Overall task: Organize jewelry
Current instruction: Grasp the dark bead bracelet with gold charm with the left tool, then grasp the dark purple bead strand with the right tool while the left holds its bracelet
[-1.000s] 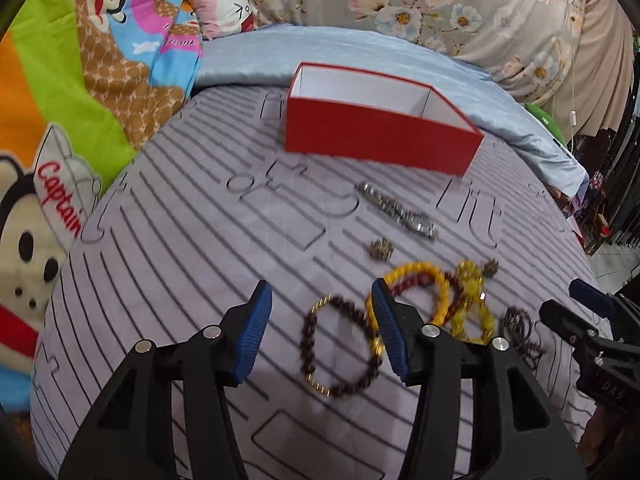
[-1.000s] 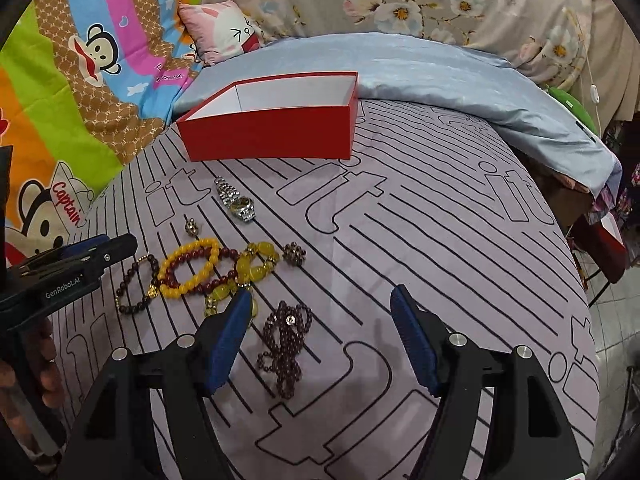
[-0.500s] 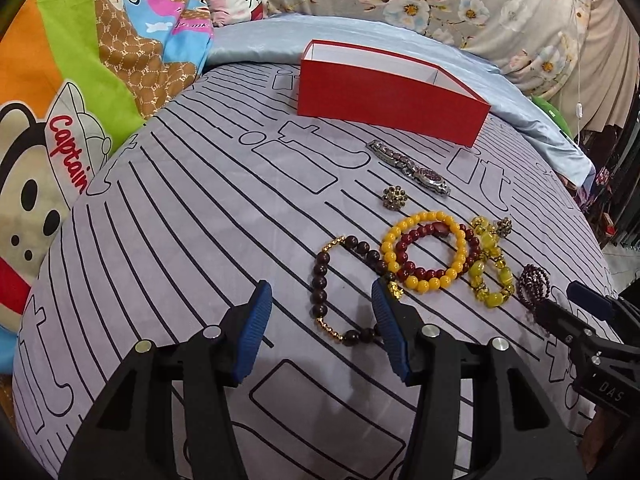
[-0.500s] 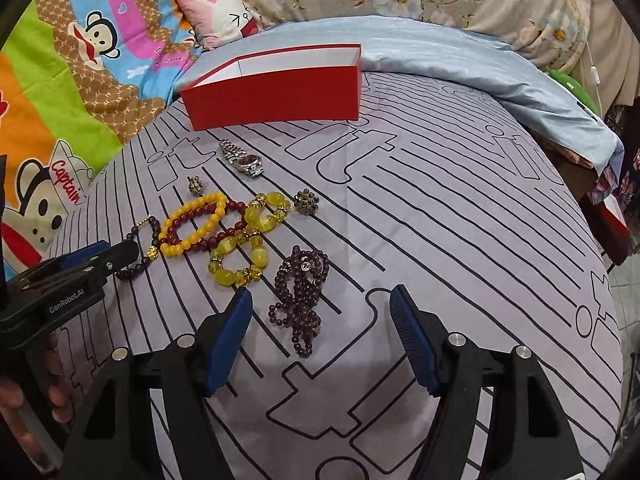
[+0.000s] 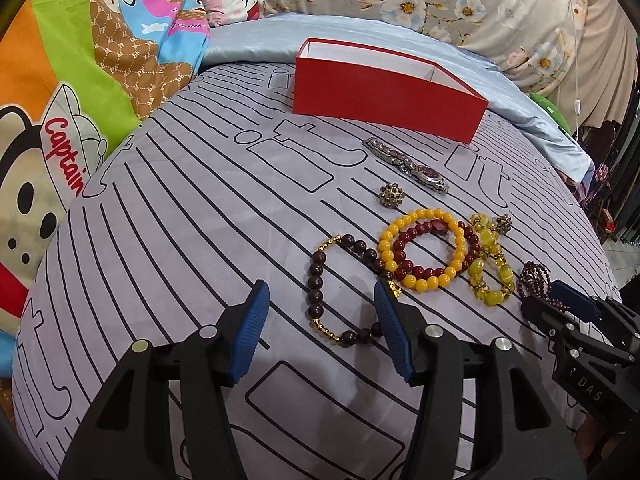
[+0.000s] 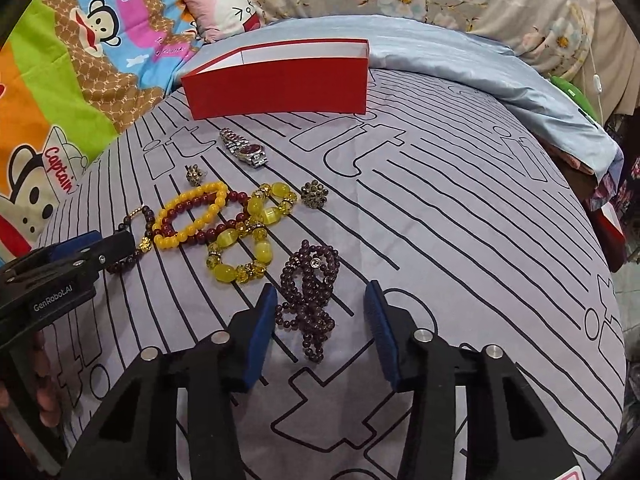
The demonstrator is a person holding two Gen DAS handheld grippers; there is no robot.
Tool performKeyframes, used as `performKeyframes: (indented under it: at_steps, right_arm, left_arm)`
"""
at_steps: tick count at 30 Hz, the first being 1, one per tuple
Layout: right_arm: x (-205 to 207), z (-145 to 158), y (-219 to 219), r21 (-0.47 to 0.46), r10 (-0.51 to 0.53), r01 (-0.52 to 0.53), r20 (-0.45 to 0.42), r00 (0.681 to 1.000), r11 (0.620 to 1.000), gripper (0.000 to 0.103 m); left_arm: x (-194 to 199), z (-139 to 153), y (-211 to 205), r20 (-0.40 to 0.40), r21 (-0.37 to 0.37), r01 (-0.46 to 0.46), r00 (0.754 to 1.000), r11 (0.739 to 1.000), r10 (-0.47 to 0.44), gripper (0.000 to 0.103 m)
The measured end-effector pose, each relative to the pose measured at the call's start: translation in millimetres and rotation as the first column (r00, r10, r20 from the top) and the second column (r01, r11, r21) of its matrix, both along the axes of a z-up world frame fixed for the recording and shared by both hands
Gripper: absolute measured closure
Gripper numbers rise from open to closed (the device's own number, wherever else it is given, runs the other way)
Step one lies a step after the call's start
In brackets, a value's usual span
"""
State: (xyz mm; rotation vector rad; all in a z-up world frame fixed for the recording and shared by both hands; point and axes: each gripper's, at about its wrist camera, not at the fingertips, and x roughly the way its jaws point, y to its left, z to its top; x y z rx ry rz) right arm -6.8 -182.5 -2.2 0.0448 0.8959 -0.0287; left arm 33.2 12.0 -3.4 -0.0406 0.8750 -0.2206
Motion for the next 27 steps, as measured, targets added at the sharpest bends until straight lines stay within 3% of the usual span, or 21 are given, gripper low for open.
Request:
performKeyframes:
  at_steps: [6, 9, 15, 20, 23, 27]
  right_arm:
    - [0.2, 0.2, -2.9, 0.004, -0.008, 0.008, 0.002, 1.000, 1.000, 0.064]
    - [0.2, 0.1, -2.7, 0.008, -0.008, 0.008, 0.002, 1.000, 1.000, 0.064]
    - [0.8, -0.1, -2.1, 0.005, -0.007, 0.007, 0.001, 1.000, 1.000, 0.063]
    - [0.9, 0.0, -2.1, 0.004, -0.007, 0.007, 0.001, 1.000, 1.000, 0.063]
    - [0.8, 0.0, -2.0, 0.003, -0.007, 0.007, 0.001, 1.000, 1.000, 0.063]
    - [1.0, 0.2, -2.0, 0.003, -0.008, 0.008, 0.000, 1.000, 1.000, 0.064]
  left_arm:
    - [1.5, 0.0, 5.1, 0.001, -0.012, -0.014, 1.000, 1.000, 0.014, 0.059]
    - [1.9, -0.3, 8.8, -0.001, -0.022, -0.030, 1.000, 0.999, 0.030, 0.071]
    - [1.3, -0.4, 0.7, 0.002, 0.032, -0.024, 1.000, 0.999, 0.024, 0.072]
    - [2.6, -0.6, 2.8, 0.000, 0.027, -0.032, 0.999, 0.999, 0.032, 0.091]
    - [2.6, -0.5, 3.6, -0.002, 0.015, -0.026, 1.000, 1.000, 0.026, 0.096]
    - [2.1, 0.1, 1.0, 0.000, 0.013, -0.008, 1.000, 1.000, 0.008, 0.096]
